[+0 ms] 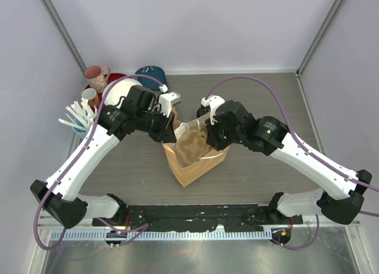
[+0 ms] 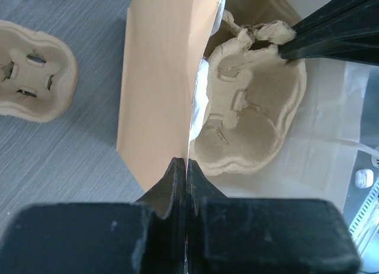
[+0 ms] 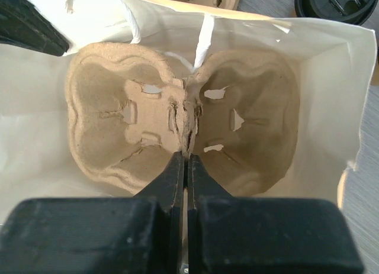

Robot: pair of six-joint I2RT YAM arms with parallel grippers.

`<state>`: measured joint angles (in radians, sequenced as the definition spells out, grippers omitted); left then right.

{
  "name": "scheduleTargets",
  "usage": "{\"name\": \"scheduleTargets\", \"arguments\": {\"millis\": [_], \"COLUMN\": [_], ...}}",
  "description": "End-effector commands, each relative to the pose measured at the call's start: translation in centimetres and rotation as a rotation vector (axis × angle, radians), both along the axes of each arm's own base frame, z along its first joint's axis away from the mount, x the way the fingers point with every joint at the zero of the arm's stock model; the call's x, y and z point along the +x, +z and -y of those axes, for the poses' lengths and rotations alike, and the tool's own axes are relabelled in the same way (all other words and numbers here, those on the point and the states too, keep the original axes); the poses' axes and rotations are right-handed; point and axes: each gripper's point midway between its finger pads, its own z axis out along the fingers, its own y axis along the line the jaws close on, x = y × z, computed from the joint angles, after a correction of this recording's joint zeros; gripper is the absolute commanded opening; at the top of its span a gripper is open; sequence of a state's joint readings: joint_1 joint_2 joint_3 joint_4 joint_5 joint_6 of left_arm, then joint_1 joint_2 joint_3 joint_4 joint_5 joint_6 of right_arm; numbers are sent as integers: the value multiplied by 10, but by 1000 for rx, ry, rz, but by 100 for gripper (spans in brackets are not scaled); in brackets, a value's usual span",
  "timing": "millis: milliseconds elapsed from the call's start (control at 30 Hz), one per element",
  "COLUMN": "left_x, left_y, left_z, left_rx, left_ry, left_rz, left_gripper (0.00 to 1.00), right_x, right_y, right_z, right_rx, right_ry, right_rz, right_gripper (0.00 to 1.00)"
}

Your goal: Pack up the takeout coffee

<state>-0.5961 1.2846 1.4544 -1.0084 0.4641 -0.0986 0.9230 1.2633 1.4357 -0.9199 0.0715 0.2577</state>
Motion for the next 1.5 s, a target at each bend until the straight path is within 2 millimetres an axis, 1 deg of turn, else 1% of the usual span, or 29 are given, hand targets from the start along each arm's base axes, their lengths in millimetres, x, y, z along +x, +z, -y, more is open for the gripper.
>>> {"name": "scheduleTargets", "arguments": {"millis": [0,33,100,133,167,200,267,333,367,433,467,500,533,567,600,633,667,767,900,1000,1033,1133,1200,1300,1400,1467], "left_x": [-3,-3,-4,-3,1,5,16,21,22,15,12,5,3,0,-3,-5,-6,-11,-8,3,5,20,32,48,50,46], "left_y": [27,29,32,32,29,26,18,15,15,18,21,24,25,27,27,27,27,29,28,23,22,18,17,17,17,21], "left_z": [16,18,22,23,21,20,12,10,11,16,19,23,24,26,27,27,28,31,35,31,30,23,15,5,6,10], "left_rx": [-107,-118,-139,-142,-128,-117,-77,-61,-62,-92,-112,-139,-150,-161,-172,-175,-180,-203,-215,-188,-182,-140,-127,-118,-118,-144], "left_ry": [-42,-45,-37,-31,-2,15,78,93,92,59,42,20,12,5,2,-1,-2,-7,23,81,91,150,206,278,274,245], "left_rz": [17,16,-12,-16,-16,-11,5,18,18,-8,-18,-48,-58,-69,-88,-98,-105,-142,-177,-169,-165,-123,-100,-79,-69,-80], "left_gripper": [0,0,0,0,0,0,0,0,0,0,0,0,0,0,0,0,0,0,0,0,0,0,0,0,0,0], "right_x": [2,3,-12,-13,-24,-25,-29,-34,-34,-30,-24,-20,-15,-10,-8,-6,-4,-4,-5,-12,-20,-33,-35,-32,-34,-35], "right_y": [8,8,9,11,12,13,4,-13,-17,-26,-27,-23,-28,-27,-23,-28,-27,-35,-50,-59,-70,-86,-94,-96,-101,-110], "right_z": [7,0,-17,-24,-31,-32,-30,-28,-28,-29,-29,-33,-36,-37,-39,-41,-40,-39,-31,-32,-34,-39,-34,-22,-20,-19], "right_rx": [-35,-22,-11,-6,-14,-16,-48,-89,-98,-114,-121,-91,-103,-110,-105,-119,-123,-139,-174,-197,-204,-203,-225,-258,-291,-330], "right_ry": [22,32,118,133,181,183,201,218,218,178,141,96,67,29,12,-17,-38,-78,-148,-120,-75,22,25,-8,4,13], "right_rz": [103,124,155,188,211,219,196,158,150,132,142,139,134,146,151,144,151,134,117,109,75,32,27,43,33,15], "right_gripper": [1,1,1,1,1,1,1,1,1,1,1,1,1,1,1,1,1,1,1,1,1,1,1,1,1,1]}}
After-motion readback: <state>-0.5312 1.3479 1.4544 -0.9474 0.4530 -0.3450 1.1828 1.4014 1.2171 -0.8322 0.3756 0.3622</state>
